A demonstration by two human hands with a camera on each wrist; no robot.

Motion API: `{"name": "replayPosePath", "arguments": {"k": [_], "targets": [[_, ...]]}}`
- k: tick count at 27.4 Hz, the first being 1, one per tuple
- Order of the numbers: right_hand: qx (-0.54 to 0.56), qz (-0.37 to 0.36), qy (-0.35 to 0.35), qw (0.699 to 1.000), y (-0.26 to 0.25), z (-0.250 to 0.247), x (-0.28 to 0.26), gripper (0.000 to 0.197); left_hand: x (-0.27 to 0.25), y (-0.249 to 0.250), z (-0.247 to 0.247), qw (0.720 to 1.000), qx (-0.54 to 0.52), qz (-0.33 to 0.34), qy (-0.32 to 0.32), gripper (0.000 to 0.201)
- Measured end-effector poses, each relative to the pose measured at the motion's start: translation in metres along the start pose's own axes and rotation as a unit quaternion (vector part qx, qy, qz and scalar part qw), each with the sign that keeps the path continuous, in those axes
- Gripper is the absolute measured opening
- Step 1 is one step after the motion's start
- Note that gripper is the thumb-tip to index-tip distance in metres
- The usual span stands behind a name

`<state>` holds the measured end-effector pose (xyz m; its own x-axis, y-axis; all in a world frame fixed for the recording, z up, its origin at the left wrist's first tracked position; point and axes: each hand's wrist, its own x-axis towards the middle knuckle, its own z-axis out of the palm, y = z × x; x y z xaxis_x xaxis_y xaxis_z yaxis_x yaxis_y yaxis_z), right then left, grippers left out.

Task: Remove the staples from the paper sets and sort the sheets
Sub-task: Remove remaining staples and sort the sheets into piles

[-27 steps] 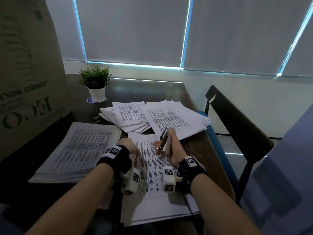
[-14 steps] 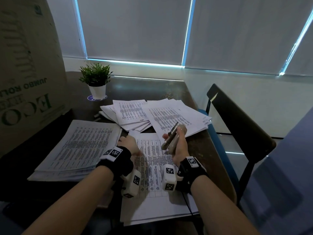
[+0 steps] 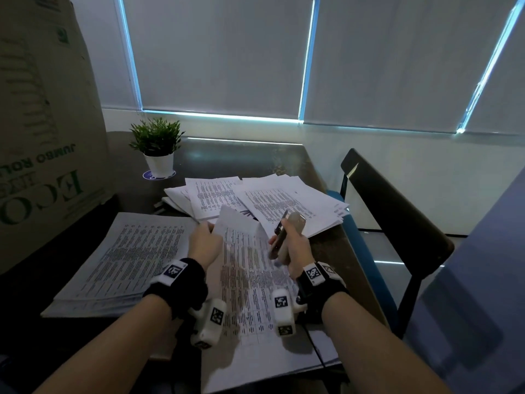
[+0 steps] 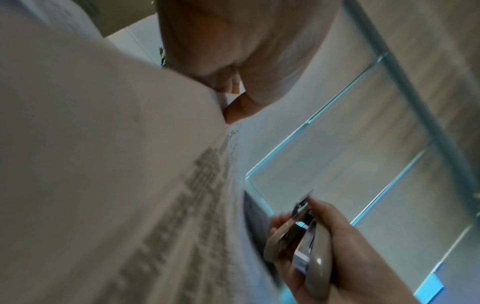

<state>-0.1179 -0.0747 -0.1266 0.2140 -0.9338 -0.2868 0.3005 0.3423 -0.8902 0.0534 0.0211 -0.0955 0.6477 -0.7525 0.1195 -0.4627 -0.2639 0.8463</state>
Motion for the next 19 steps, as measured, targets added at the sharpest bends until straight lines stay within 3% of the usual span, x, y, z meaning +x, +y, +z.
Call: {"name": "replayPosePath", "arguments": {"k": [4, 8, 11, 14, 17, 19], "targets": [[-0.156, -0.103, -0.045, 0.981, -0.034, 0.012, -0.018, 0.044, -0.011, 0.035, -0.057, 0.989, -0.082, 0.078, 0.094, 0.009], [-0.101, -0.136, -0.19, 0.967, -0.088, 0.047, -0.055, 0.04, -0.017, 0.093, -0.108, 0.946, -0.199, 0.227, 0.119, 0.026], [-0.085, -0.259, -0.175, 0.946, -0.128, 0.063, -0.081, 0.03, -0.017, 0.126, -0.123, 0.898, -0.281, 0.306, 0.147, 0.026], [-0.114, -0.319, -0.12, 0.933, -0.12, 0.06, -0.08, 0.022, -0.006, 0.117, -0.098, 0.881, -0.345, 0.283, 0.154, 0.028], [-0.172, -0.261, -0.017, 0.95, -0.075, 0.038, -0.065, 0.035, 0.007, 0.084, -0.054, 0.928, -0.291, 0.184, 0.144, 0.015], [-0.163, -0.273, 0.033, 0.948, -0.068, 0.027, -0.057, 0.033, 0.01, 0.083, -0.039, 0.945, -0.239, 0.177, 0.135, 0.014]]}}
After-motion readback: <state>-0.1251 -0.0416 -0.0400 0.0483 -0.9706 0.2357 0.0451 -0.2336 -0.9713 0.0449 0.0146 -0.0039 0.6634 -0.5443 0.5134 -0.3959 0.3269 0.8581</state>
